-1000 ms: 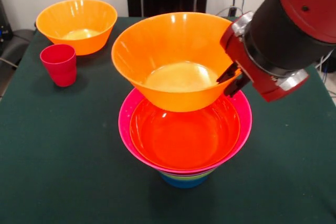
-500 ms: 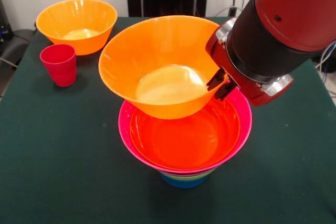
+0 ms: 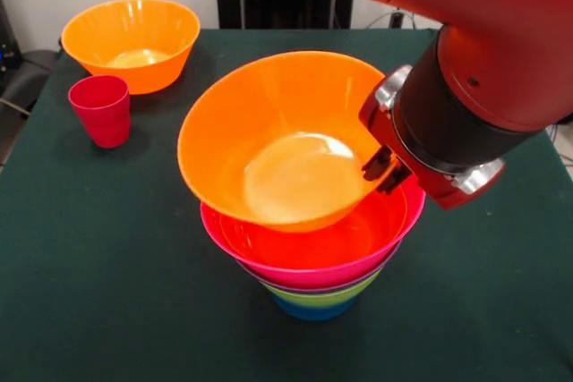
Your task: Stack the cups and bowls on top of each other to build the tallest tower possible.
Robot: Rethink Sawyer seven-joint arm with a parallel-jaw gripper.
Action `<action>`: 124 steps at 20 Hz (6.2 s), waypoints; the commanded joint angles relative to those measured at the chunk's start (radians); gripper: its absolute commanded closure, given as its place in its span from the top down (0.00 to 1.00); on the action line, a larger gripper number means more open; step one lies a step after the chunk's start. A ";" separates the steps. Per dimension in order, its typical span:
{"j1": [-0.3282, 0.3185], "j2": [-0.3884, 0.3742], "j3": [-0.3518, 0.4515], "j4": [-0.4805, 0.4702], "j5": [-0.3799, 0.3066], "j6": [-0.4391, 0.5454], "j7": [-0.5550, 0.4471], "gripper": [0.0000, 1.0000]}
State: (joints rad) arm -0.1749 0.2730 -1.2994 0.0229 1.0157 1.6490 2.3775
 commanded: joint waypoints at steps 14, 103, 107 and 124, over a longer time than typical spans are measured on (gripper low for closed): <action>-0.019 0.007 -0.141 -0.011 0.116 -0.063 -0.222 0.00; 0.001 -0.004 -0.161 0.006 0.216 -0.123 -0.149 1.00; 0.027 -0.014 -0.083 0.020 0.190 -0.153 -0.151 1.00; 0.047 -0.050 0.126 0.068 -0.011 -0.152 -0.234 1.00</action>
State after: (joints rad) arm -0.1262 0.2378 -1.2837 0.0303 1.0949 1.5149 2.3775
